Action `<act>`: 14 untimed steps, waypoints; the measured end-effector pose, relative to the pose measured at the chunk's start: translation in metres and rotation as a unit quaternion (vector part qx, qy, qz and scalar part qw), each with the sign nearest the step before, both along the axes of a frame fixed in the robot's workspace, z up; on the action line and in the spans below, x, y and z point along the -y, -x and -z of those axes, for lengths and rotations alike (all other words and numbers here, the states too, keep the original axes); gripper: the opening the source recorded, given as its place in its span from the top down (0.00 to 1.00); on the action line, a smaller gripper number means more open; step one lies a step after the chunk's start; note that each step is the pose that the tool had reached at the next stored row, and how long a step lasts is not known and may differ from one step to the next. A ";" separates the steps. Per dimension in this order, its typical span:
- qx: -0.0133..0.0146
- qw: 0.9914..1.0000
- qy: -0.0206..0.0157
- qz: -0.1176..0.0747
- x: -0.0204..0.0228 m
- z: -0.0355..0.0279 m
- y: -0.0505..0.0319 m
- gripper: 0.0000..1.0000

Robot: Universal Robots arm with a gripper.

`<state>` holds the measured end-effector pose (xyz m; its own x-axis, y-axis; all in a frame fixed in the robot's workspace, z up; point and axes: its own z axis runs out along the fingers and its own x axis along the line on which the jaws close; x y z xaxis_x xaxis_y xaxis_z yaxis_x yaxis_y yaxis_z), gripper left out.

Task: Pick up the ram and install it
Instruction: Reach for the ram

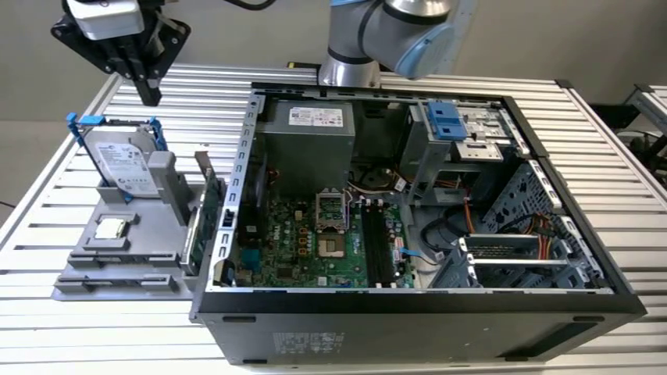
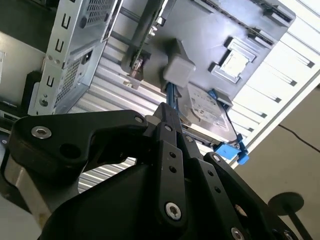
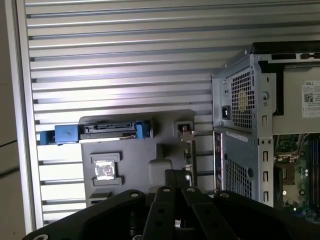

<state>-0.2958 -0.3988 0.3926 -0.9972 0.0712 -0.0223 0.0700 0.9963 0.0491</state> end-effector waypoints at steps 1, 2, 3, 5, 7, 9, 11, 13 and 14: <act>0.000 1.000 0.000 0.000 0.0000 0.0000 0.0017 1.00; 0.000 1.000 0.000 0.000 0.0000 0.0000 0.0033 1.00; 0.000 1.000 0.000 0.000 0.0000 0.0000 0.0049 1.00; 0.000 1.000 0.000 0.000 0.0000 0.0000 0.0081 1.00; 0.000 1.000 0.000 0.000 0.0000 0.0000 0.0113 1.00; 0.000 1.000 0.000 0.000 0.0000 0.0000 0.0150 1.00; 0.000 1.000 0.000 0.000 0.0000 0.0000 0.0183 1.00; 0.001 1.000 0.000 0.000 0.0000 0.0000 0.0219 1.00; 0.001 1.000 0.000 0.000 0.0000 0.0000 0.0238 1.00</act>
<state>-0.3195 -0.3988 0.3926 -0.9972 0.0712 -0.0235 0.0700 0.9963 0.0491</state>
